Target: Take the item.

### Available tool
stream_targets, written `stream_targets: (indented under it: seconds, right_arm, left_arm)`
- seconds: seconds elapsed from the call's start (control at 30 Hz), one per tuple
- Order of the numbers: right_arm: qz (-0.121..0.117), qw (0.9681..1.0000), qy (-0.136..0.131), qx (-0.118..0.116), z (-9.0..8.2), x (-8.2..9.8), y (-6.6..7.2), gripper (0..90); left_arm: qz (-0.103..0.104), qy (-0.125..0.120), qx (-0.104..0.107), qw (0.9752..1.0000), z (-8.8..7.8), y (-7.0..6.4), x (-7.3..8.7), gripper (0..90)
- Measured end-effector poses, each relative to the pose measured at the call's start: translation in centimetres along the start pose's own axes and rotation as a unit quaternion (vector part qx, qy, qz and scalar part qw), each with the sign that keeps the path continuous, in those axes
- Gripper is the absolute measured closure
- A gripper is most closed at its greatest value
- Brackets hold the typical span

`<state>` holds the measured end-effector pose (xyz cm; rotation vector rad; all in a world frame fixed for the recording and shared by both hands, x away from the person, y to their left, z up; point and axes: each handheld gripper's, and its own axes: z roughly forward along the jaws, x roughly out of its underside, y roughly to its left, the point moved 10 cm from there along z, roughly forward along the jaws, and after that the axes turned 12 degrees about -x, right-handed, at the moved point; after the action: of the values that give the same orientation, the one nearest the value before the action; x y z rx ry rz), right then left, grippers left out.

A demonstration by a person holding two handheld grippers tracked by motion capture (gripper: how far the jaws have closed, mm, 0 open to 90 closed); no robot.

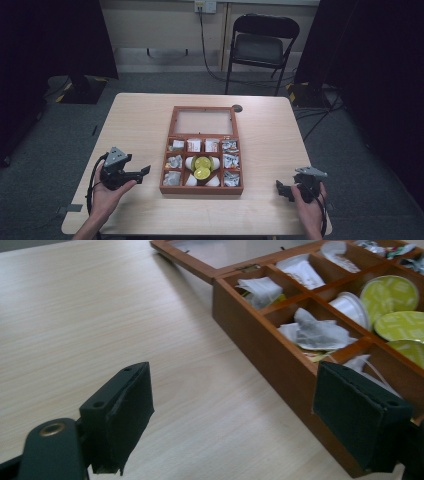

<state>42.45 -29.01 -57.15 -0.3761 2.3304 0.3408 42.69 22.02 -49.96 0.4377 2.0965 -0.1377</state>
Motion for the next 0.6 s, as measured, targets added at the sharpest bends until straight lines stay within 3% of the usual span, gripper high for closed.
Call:
stream_targets:
  seconds: [0.1,0.4,0.6]
  right_arm:
    - [0.000,1.0000,0.000,0.000,0.0,0.0,0.0,0.0]
    - [0.000,1.0000,0.000,0.000,0.0,0.0,0.0,0.0]
    - [0.000,1.0000,0.000,0.000,0.0,0.0,0.0,0.0]
  left_arm:
    - [0.004,0.001,0.004,1.0000,0.1,-0.4,-0.1,16.2]
    - [0.017,0.002,0.052,0.9985,0.4,-3.4,-1.7,17.3]
    - [0.024,0.005,0.069,0.9973,0.9,-5.0,-2.0,17.5]
